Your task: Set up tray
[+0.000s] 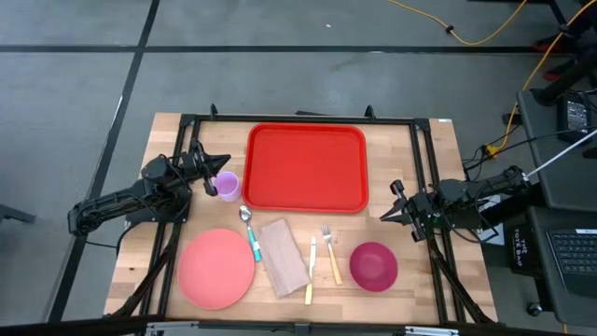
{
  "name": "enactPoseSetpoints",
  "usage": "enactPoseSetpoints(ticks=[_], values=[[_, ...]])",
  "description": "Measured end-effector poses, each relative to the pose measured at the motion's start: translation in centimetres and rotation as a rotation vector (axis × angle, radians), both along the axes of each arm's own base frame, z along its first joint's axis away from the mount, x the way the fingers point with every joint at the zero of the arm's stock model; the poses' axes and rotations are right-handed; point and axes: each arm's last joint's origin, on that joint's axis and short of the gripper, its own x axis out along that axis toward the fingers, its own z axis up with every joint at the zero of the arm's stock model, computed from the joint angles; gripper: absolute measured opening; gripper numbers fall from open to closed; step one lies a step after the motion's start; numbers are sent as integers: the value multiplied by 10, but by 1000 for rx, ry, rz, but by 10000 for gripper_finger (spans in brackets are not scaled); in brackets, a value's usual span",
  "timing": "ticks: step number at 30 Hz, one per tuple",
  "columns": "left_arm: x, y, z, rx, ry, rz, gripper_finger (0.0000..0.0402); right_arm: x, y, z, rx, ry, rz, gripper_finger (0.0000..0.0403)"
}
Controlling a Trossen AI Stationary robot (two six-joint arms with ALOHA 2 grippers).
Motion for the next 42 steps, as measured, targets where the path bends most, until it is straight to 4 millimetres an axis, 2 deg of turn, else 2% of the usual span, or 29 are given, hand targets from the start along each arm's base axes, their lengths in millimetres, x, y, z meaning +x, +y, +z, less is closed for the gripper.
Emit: enactPoseSetpoints(ticks=[24, 42], values=[[0, 0, 0, 0, 0, 0, 6, 0, 0, 0, 172, 60, 4, 26], [0, 0, 0, 1, -1, 0, 6, 0, 0, 0, 172, 61, 4, 26]])
